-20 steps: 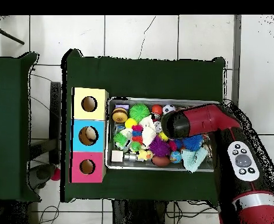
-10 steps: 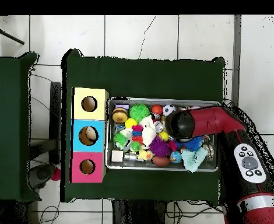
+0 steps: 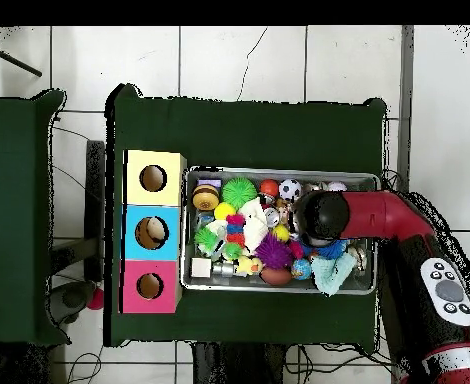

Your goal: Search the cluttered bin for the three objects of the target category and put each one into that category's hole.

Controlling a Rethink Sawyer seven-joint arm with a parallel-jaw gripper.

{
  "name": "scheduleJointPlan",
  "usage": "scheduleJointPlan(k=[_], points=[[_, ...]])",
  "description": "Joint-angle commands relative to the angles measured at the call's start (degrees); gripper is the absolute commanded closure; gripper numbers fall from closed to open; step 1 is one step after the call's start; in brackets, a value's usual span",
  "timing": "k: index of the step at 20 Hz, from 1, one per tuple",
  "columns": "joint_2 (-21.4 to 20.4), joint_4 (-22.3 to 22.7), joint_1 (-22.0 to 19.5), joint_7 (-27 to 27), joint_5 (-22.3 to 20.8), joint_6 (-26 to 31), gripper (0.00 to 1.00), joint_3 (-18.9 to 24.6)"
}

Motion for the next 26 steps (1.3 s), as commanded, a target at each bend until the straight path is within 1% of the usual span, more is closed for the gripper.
scheduleJointPlan(k=[1, 5, 8, 10, 14, 18, 21, 26], points=[[-3.8, 5.3, 0.8, -0.2, 8.8, 8.9, 1.00, 4.9], [-6.5, 6.2, 2.0, 3.0, 15.6, 12.4, 1.00, 4.7], [-7.2, 6.1, 3.0, 2.9, 17.4, 12.9, 1.00, 4.0], [-7.6, 6.4, 3.4, 2.5, 18.3, 12.3, 1.00, 3.7], [-9.5, 9.3, 3.9, 3.0, 20.4, 9.2, 1.00, 3.3], [-11.7, 10.9, 5.4, 3.5, 21.0, 7.6, 1.00, 2.2], [-13.2, 12.4, 7.3, 6.1, 21.8, 4.5, 1.00, 1.6], [-14.4, 13.6, 10.4, 8.8, 22.4, 2.3, 1.00, 0.6]])
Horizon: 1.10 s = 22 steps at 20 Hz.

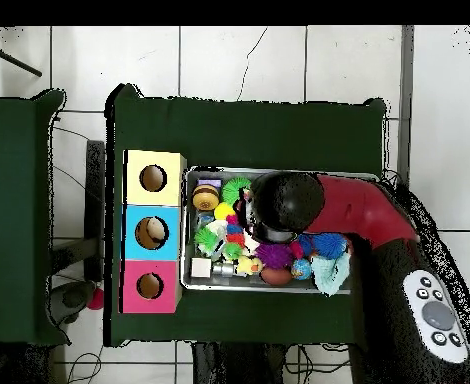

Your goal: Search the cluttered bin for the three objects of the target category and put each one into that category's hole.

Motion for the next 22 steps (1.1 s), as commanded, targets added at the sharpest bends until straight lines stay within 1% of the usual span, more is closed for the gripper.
scheduleJointPlan(k=[1, 9, 17, 22], points=[[-1.9, 6.7, 4.0, 9.9, 2.8, -4.9, 1.00, 0.2], [-3.4, 7.3, 9.1, 13.0, 4.7, -7.0, 1.00, -2.0], [-5.1, 8.5, 13.6, 14.9, 6.2, -9.6, 1.00, -4.3], [-6.0, 7.6, 15.6, 15.3, 7.3, -10.6, 1.00, -5.5]])
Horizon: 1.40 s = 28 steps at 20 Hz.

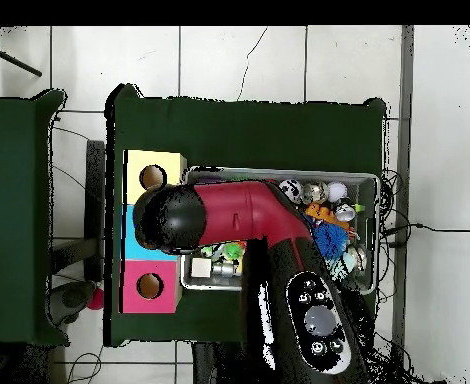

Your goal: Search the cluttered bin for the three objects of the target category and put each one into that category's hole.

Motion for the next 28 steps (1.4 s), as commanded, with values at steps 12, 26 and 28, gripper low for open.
scheduleJointPlan(k=[12, 26, 28], points=[[-1.1, 1.2, 4.6, 14.8, 4.2, -7.8, 1.00, -6.5], [3.9, 0.2, 11.5, 18.6, 5.7, -16.3, 1.00, -12.1], [3.9, 0.3, 12.3, 18.9, 6.6, -16.4, 1.00, -13.0]])
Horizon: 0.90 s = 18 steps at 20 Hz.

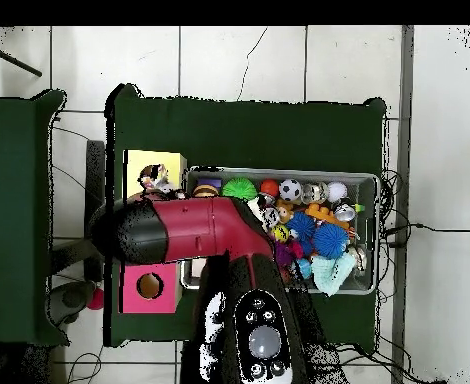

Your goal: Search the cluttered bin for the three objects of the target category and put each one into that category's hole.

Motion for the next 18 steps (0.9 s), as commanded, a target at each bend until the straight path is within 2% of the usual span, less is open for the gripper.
scheduleJointPlan(k=[1, 6, 12, 18], points=[[3.3, 0.3, 2.4, 18.4, 3.3, -1.7, 1.00, -3.7], [3.1, 1.3, 4.1, 19.1, 5.5, -2.2, 1.00, -5.1], [3.9, 2.6, 4.2, 17.6, 5.9, -4.2, 1.00, -5.1], [4.0, 1.8, 4.5, 17.6, 6.3, -5.9, 1.00, -5.2]])
